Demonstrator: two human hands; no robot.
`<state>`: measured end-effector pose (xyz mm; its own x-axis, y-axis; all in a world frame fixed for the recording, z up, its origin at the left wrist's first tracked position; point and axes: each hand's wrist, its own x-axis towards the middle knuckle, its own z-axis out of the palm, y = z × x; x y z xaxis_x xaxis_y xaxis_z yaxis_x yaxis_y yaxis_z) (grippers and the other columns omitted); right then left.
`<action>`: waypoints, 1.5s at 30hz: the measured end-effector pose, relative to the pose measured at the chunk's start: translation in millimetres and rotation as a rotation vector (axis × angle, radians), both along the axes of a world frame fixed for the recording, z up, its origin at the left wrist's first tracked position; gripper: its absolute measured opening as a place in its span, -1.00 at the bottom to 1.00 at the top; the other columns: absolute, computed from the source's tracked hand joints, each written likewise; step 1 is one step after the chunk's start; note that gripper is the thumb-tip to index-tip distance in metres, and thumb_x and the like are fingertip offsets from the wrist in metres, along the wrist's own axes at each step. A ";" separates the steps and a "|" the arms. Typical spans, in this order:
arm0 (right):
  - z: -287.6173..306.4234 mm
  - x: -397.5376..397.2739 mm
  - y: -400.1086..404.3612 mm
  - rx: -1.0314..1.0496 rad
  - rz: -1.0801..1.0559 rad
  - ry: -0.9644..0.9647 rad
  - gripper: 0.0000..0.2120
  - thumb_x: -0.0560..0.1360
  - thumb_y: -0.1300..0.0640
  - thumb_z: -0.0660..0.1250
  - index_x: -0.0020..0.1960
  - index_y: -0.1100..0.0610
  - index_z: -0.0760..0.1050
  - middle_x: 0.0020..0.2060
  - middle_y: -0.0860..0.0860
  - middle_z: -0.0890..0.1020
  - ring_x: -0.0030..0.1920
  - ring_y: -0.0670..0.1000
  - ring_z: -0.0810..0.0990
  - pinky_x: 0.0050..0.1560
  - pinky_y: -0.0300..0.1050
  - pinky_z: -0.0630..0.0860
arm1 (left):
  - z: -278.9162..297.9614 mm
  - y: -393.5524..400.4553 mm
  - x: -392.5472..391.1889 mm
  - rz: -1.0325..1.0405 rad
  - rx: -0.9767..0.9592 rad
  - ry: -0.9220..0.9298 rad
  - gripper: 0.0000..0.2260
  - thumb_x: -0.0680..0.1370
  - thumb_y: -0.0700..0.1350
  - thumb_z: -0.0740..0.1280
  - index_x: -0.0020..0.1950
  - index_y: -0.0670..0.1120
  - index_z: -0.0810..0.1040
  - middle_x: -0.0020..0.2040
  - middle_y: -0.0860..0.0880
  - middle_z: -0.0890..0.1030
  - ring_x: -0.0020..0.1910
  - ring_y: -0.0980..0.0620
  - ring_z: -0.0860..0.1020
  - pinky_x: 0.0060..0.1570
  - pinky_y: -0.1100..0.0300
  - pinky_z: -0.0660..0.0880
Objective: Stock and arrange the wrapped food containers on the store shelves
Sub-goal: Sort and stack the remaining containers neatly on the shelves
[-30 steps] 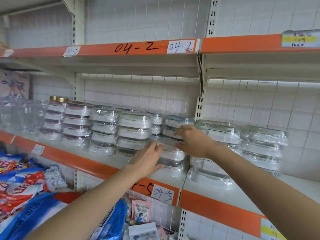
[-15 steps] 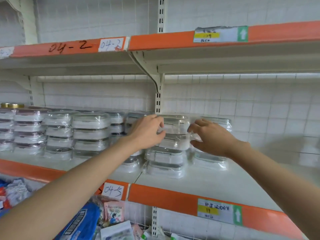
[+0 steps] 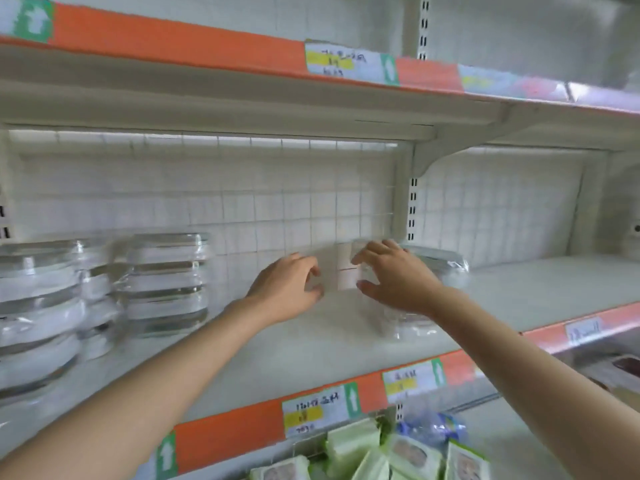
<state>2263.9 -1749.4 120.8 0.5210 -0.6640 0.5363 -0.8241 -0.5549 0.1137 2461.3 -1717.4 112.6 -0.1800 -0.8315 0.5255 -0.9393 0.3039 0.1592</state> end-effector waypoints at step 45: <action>-23.6 53.9 -9.6 0.497 0.040 0.035 -0.10 0.30 -0.30 0.43 0.48 0.02 0.15 0.39 0.02 0.33 0.36 0.08 0.28 0.37 0.11 0.23 | 33.0 38.8 93.8 -0.001 0.171 0.211 -0.16 0.14 0.31 0.54 0.31 0.05 0.32 0.15 0.08 0.27 0.20 0.14 0.31 0.14 0.27 0.24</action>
